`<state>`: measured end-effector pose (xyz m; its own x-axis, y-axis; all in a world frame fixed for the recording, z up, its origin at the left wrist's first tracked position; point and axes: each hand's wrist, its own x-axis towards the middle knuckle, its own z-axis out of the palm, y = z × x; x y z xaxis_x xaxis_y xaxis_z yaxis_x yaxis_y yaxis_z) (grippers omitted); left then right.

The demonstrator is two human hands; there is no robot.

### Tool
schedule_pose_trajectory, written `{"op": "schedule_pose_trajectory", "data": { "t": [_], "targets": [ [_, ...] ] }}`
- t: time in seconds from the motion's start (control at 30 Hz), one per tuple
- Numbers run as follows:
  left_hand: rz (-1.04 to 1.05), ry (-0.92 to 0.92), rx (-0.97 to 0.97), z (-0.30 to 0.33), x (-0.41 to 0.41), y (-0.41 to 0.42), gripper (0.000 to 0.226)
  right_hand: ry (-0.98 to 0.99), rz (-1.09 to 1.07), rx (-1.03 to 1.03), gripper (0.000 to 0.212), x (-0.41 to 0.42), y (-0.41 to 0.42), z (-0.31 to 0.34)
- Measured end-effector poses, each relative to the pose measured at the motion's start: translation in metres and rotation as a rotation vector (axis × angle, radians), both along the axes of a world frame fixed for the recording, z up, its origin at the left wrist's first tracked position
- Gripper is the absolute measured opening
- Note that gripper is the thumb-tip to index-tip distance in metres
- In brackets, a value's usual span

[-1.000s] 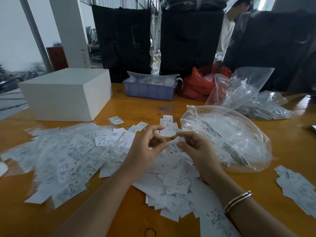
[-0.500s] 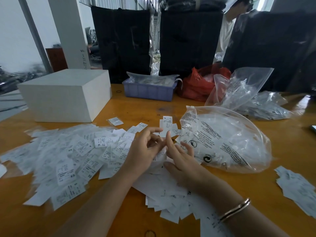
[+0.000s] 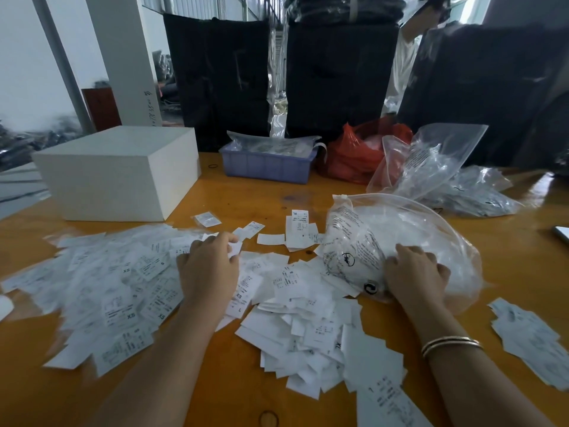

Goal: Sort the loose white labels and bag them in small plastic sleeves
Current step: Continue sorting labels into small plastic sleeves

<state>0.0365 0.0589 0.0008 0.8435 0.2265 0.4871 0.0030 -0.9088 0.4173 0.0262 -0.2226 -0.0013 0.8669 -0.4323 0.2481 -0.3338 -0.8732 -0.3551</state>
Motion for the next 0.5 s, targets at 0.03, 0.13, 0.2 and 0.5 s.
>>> {"op": "schedule_pose_trajectory", "data": {
  "t": [0.03,0.13,0.2,0.5],
  "targets": [
    [0.003,0.005,0.021,-0.001,0.000,0.000,0.030,0.036,0.010,-0.030,0.028,0.001,0.000,-0.001],
    [-0.044,-0.040,0.049,0.000,-0.003,-0.004,0.026,0.010,0.014,-0.079,0.027,0.001,0.001,0.001],
    [-0.122,-0.089,0.050,0.001,-0.004,-0.008,0.021,-0.049,-0.003,-0.032,0.024,0.000,0.000,0.002],
    [-0.412,-0.148,-0.011,-0.004,-0.006,-0.023,0.015,-0.190,-0.071,0.101,0.023,0.002,-0.002,0.003]
  ]
}}
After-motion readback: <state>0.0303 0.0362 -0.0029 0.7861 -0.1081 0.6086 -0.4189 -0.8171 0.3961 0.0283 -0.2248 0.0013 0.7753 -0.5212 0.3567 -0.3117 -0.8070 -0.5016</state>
